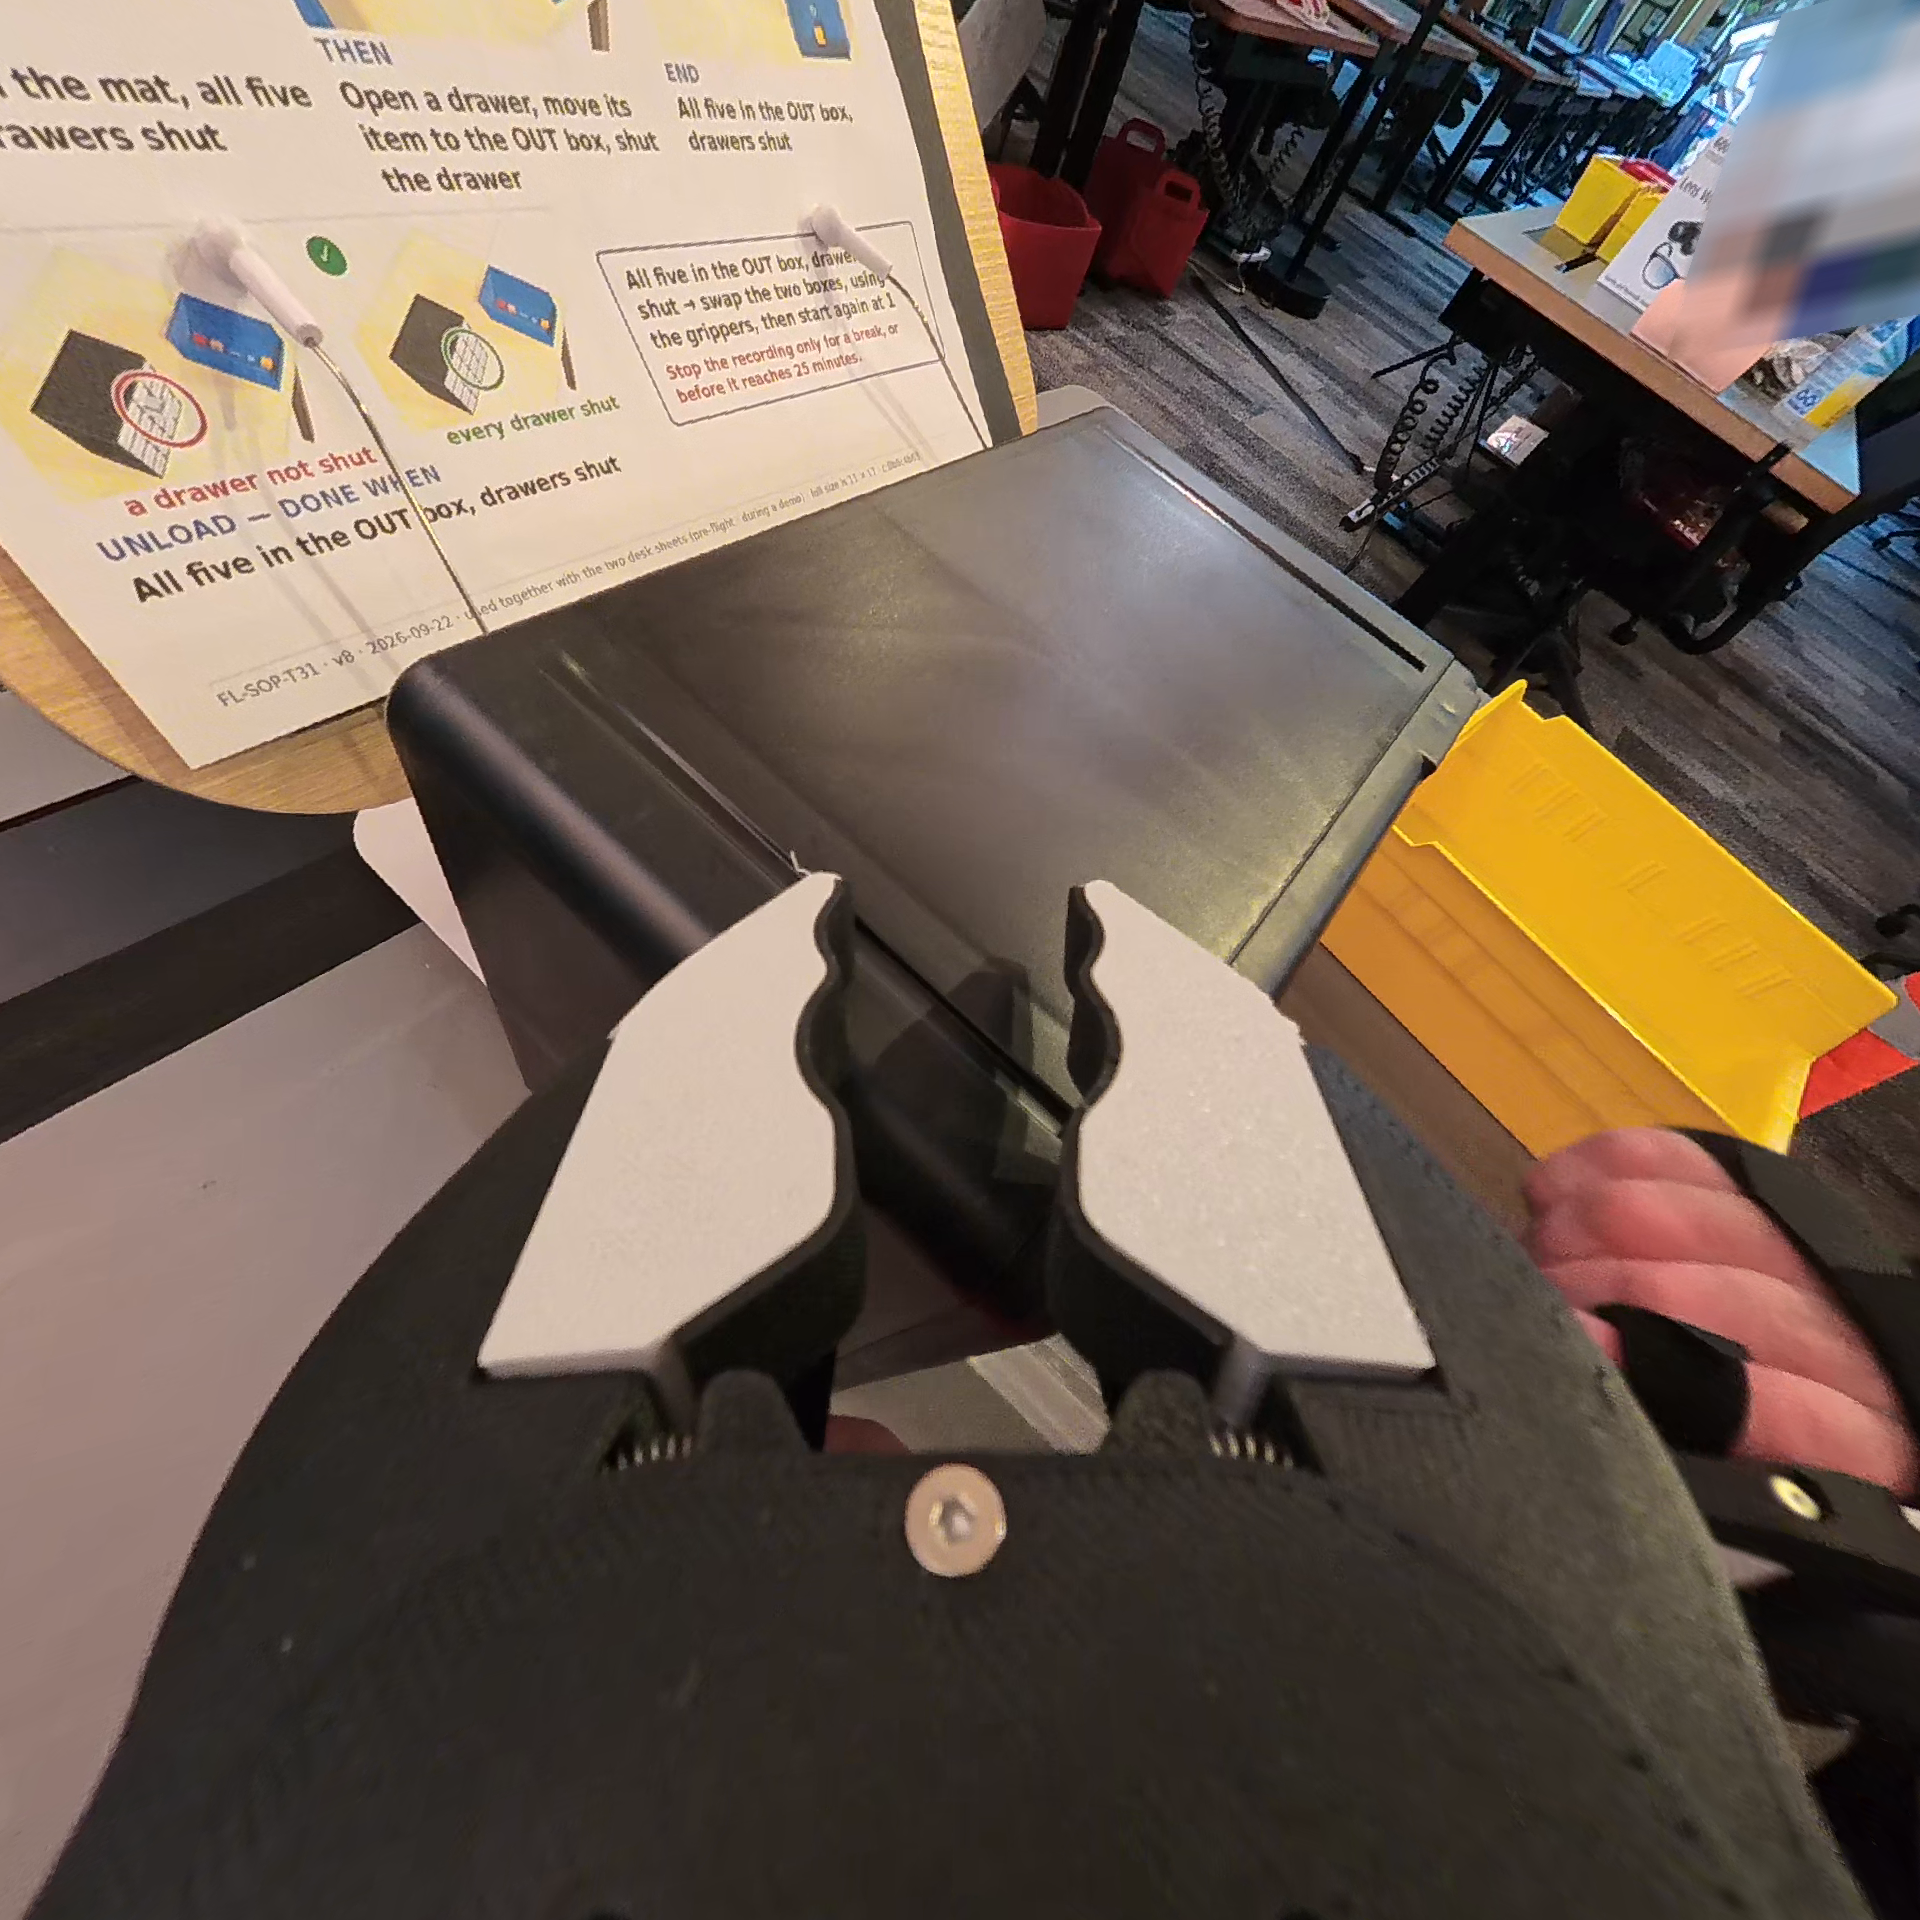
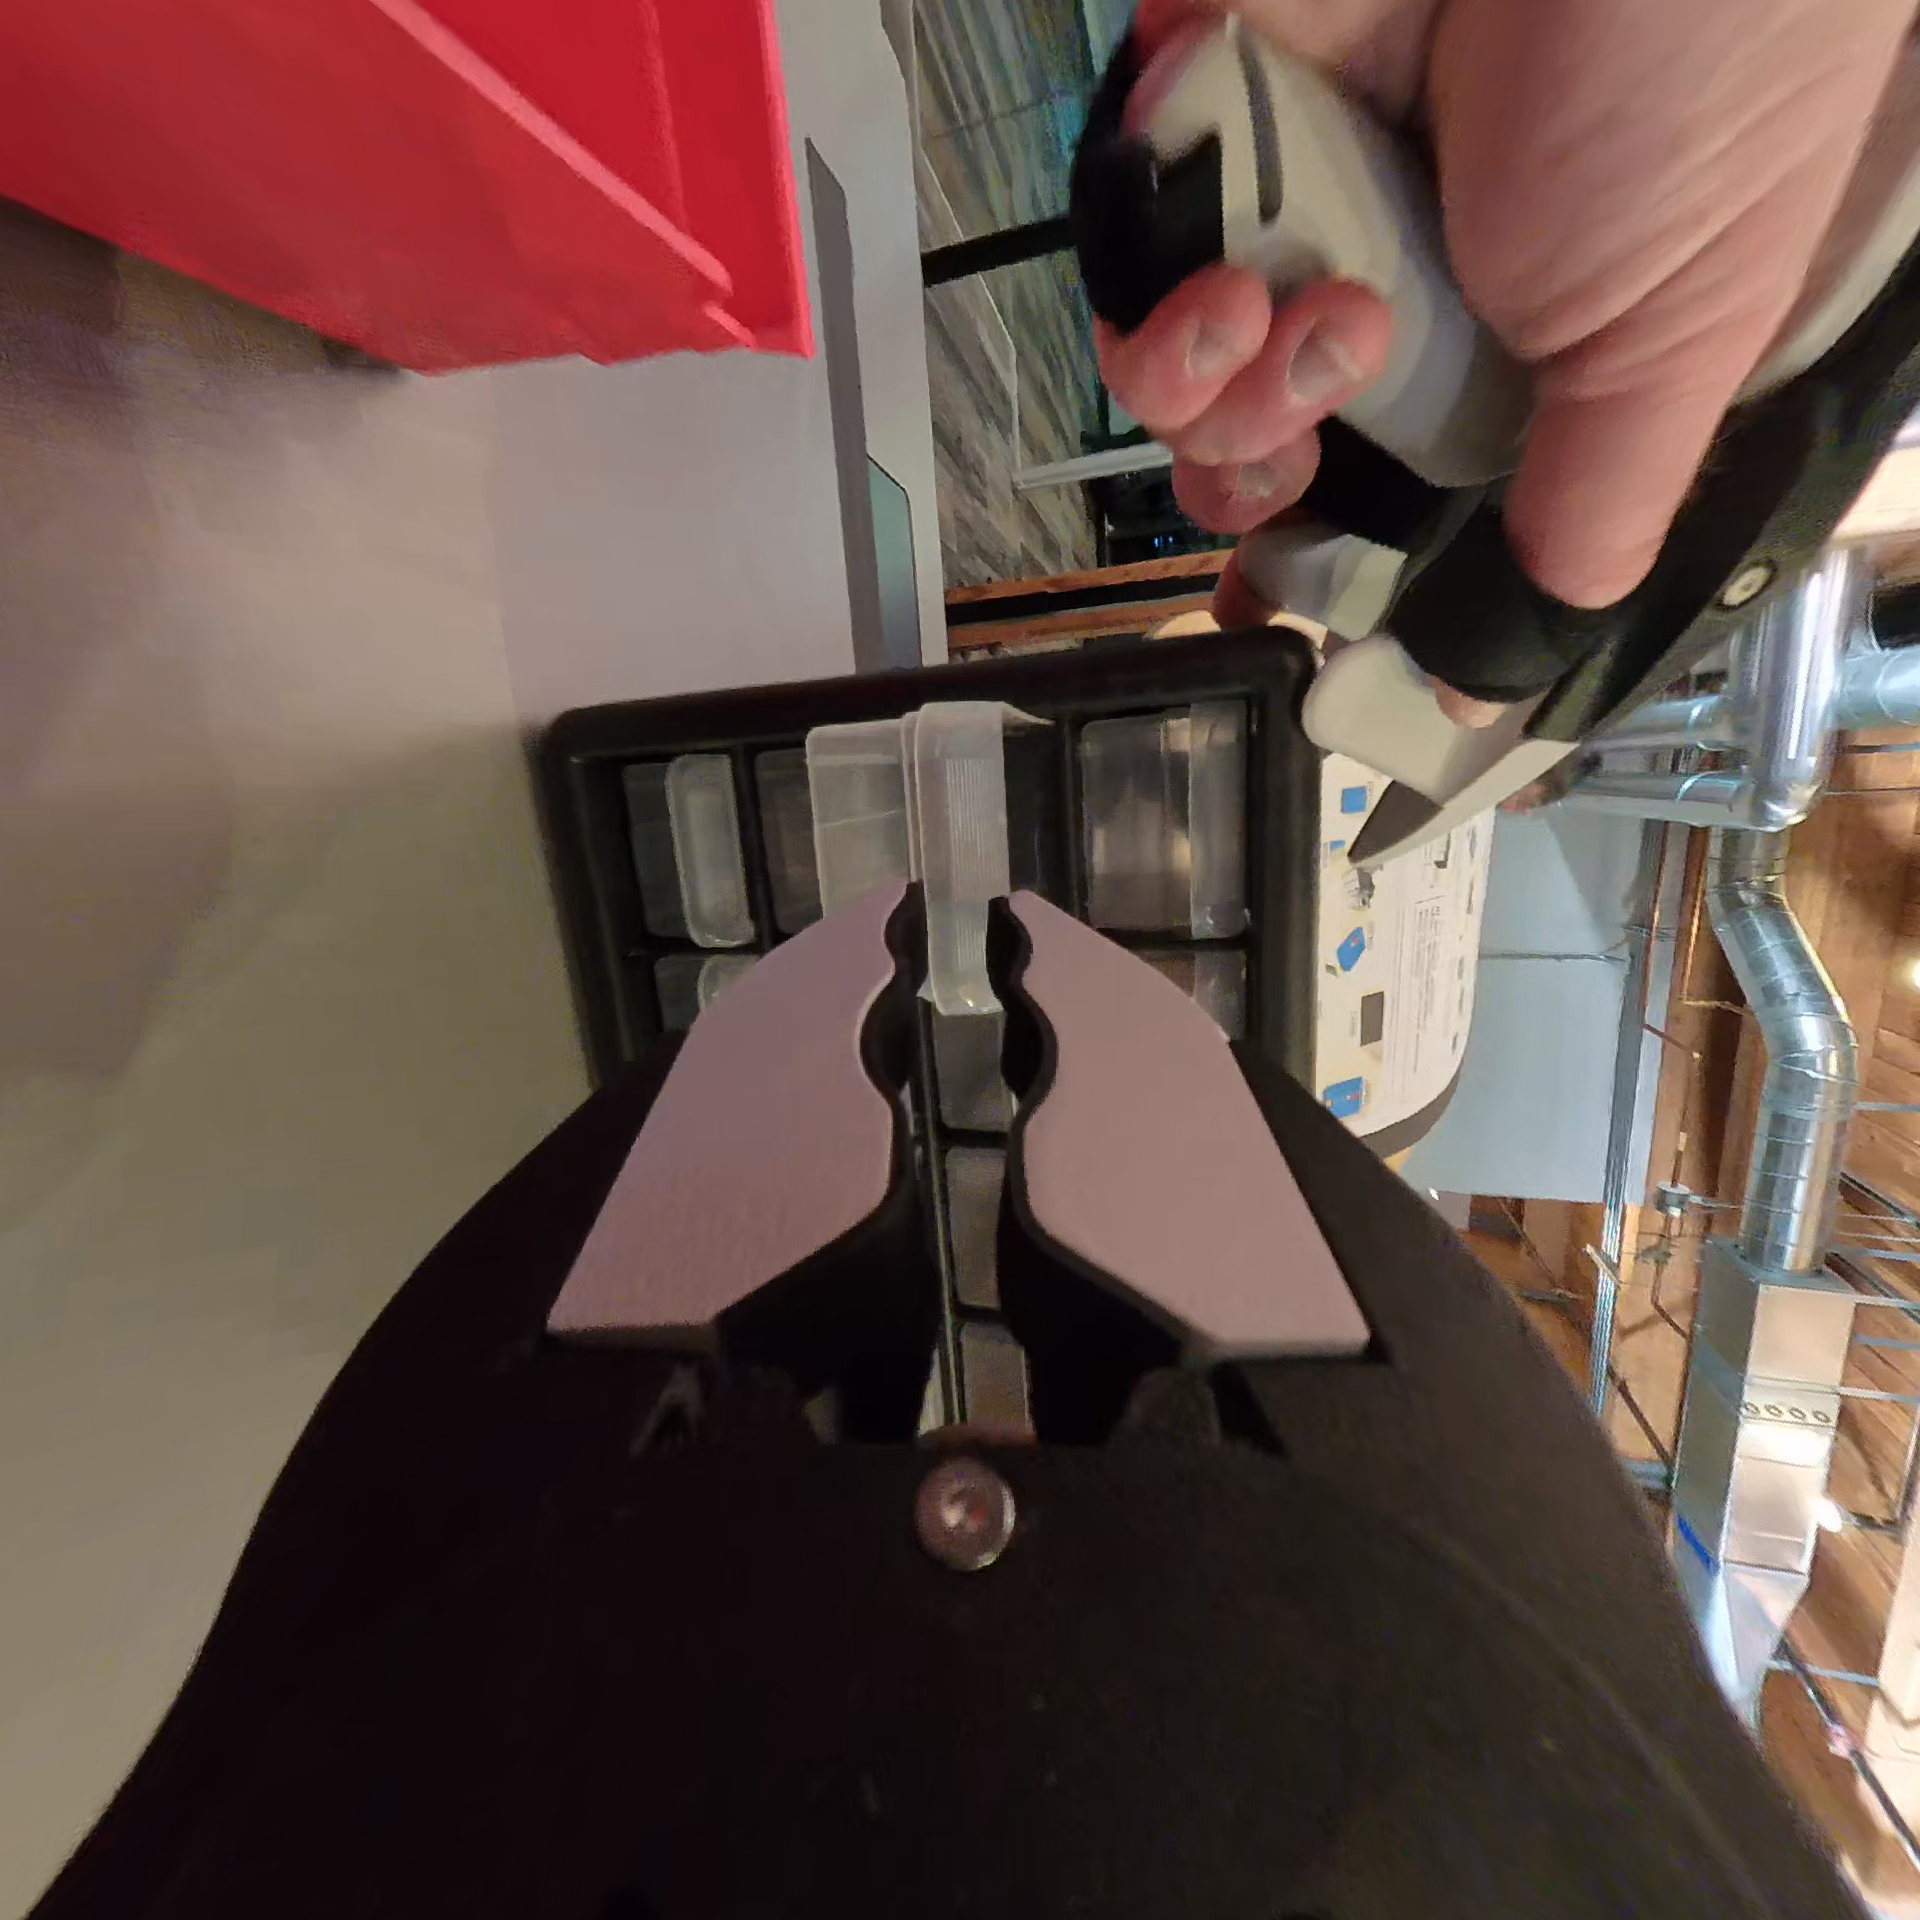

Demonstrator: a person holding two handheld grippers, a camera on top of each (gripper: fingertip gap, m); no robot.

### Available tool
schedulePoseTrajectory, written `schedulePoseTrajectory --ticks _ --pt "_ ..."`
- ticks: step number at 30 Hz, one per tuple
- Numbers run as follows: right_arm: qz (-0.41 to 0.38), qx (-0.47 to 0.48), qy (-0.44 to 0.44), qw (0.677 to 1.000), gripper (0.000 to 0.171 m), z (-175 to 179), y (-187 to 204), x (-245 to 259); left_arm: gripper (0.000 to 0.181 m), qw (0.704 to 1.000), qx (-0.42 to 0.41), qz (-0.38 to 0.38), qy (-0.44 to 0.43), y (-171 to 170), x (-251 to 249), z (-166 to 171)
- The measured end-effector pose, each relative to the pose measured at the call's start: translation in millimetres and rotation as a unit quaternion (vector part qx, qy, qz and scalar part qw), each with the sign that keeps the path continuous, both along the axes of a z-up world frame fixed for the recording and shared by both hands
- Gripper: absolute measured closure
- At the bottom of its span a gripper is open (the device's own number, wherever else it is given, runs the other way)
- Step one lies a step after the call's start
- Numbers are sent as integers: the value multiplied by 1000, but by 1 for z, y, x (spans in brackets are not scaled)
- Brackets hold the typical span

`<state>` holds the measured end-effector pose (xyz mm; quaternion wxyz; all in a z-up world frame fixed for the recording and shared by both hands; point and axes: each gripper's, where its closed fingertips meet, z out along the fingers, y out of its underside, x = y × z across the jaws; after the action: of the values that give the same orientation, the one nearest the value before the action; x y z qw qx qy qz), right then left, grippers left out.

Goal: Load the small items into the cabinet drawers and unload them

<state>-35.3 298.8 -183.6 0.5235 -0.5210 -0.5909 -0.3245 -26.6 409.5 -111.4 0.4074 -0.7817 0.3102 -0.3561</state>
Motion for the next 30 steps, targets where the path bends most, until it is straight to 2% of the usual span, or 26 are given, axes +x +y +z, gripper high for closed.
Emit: schedulePoseTrajectory --ticks 1,5,9,15,20,30 --pt "5 -2 -2 1000 162 0 -8 -1 141 1000 1 0 0 0 0 0" --pt "25 -14 3 1000 168 2 -35 -5 141 1000 4 0 2 0 0 0" --pt "12 -32 26 999 164 3 -38 -1 141 1000 5 -1 1 0 0 0" --pt "-8 -62 56 996 130 1 -26 2 140 1000 13 -8 26 -1 0 -1" --pt "-17 -100 46 994 154 -12 -17 1 141 999 15 -30 39 -2 -1 -2" --pt "2 -116 72 991 154 -12 -32 3 135 993 46 -82 66 -6 -2 -4"
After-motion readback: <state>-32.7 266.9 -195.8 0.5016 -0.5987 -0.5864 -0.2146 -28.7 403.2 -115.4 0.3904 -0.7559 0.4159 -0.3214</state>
